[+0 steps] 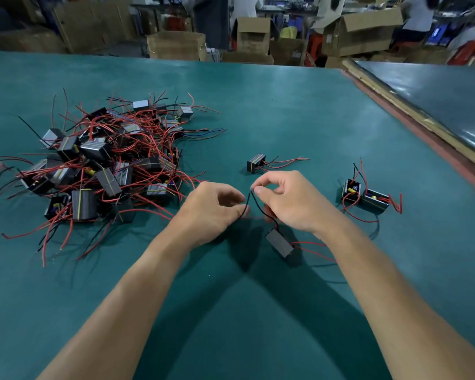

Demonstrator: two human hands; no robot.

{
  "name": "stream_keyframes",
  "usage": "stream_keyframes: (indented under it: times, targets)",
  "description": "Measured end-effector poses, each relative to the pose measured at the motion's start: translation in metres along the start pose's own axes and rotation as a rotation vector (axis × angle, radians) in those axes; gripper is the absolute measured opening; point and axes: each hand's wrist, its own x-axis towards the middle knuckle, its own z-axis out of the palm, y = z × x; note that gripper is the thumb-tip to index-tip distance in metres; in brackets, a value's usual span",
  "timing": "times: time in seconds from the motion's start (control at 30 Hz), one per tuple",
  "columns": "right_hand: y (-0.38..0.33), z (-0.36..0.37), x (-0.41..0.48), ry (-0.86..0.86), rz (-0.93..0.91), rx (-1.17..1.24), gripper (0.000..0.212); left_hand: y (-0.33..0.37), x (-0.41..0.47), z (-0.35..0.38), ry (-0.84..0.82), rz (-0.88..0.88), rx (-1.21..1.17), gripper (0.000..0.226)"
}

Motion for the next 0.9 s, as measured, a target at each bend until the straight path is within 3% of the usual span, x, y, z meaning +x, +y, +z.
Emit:
stream_keyframes:
  times: [0.1, 0.2, 0.4, 0.57, 0.73, 0.9]
  targets:
    - [0.0, -0.002, 0.001, 0.011, -0.032, -0.006, 0.01, 0.002, -0.003, -0.001, -0.136, -0.017, 0.051, 0.016]
    - [-0.002, -0.003, 0.002, 0.037, -0.031, -0.001, 0.015, 0.003, -0.006, -0.003, -0.207, 0.038, 0.134, 0.01]
    - [-0.007, -0.006, 0.001, 0.077, 0.019, 0.173, 0.023, 0.002, 0.0, -0.001, 0.095, 0.031, 0.084, 0.016]
    - [-0.005, -0.007, 0.0, 0.023, 0.085, 0.398, 0.014, 0.013, -0.004, -0.001, 0.101, -0.013, -0.058, 0.039]
    - [-0.004, -0.009, -0.001, 0.026, 0.016, 0.439, 0.018, 0.021, -0.01, -0.003, 0.117, -0.012, -0.223, 0.018]
    - [-0.005, -0.01, -0.002, -0.004, 0.002, 0.414, 0.016, 0.023, -0.013, -0.004, 0.091, 0.028, -0.184, 0.017]
